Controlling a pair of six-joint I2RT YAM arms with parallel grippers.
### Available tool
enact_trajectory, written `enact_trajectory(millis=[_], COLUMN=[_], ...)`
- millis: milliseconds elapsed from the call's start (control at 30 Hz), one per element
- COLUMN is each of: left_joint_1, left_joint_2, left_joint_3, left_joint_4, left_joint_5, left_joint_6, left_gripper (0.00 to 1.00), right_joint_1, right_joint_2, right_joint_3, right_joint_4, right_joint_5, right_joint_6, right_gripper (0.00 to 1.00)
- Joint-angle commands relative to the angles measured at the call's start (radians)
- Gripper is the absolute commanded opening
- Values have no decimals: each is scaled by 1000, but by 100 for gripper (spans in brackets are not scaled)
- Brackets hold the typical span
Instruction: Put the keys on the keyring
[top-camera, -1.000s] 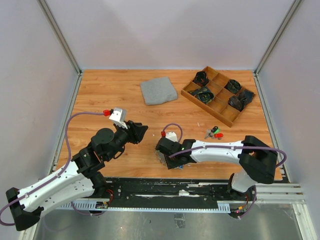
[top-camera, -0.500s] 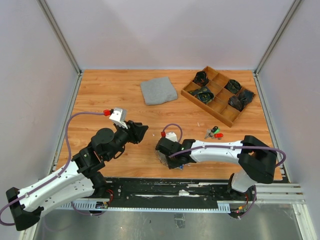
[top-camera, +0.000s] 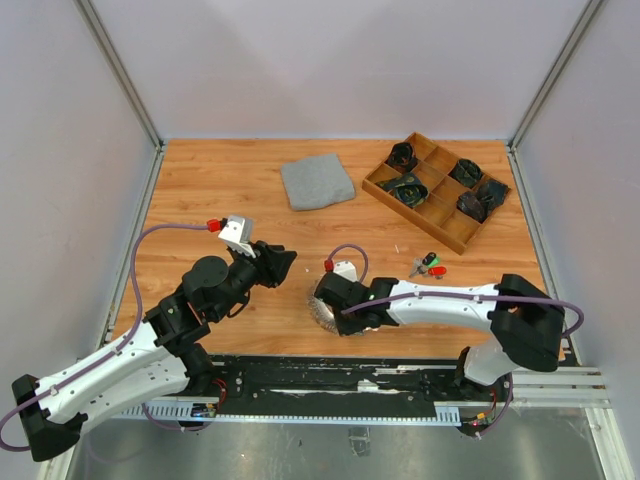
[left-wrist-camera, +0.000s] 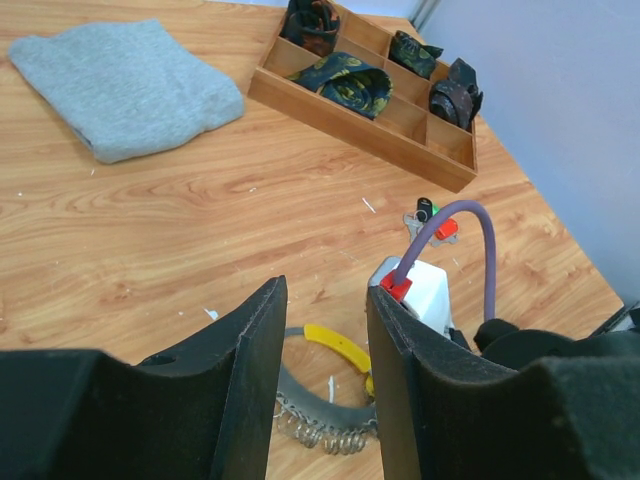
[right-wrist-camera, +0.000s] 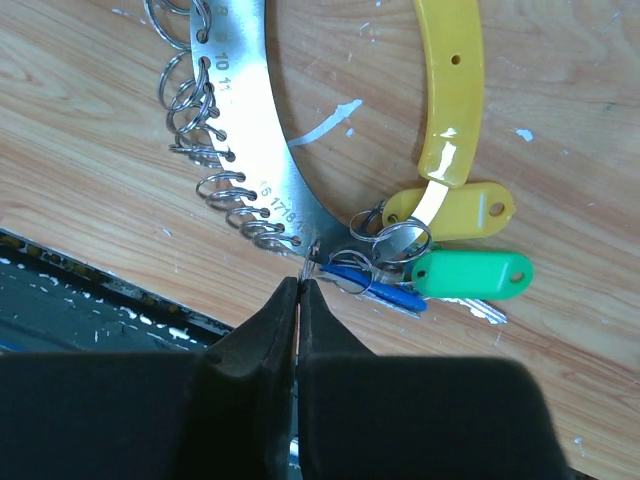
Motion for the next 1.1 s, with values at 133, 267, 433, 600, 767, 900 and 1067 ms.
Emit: enact_trajectory(millis=[133, 267, 433, 600, 767, 900, 1067], left_joint_1=[6, 5, 5, 5, 5, 5, 5], left_joint_2=[2, 5, 10, 28, 50, 76, 119], left_joint_3=[-10, -15, -21, -17, -12, 7, 78], left_joint_4=[37, 54, 96, 143, 190, 227, 232], left_joint_5=[20, 62, 167, 299, 368, 423, 485], left_joint_6=[19, 36, 81, 114, 136, 151, 191], left_gripper=[44, 44, 45, 49, 57, 68, 66], right_joint_1=[-15, -45, -120, -203, -256, -264, -264], right_joint_2=[-117, -200, -322, -492, -609, -684, -775], right_joint_3=[-45, -80, -133, -199, -182, -171, -123], right_joint_4=[-2, 39, 107, 181, 132, 97, 50], right_joint_5=[34, -4, -104, -189, -308, -369, -396], right_joint_6=[-96, -168, -290, -397, -578, -698, -816], right_gripper=[1, 1, 1, 0, 0, 0, 1])
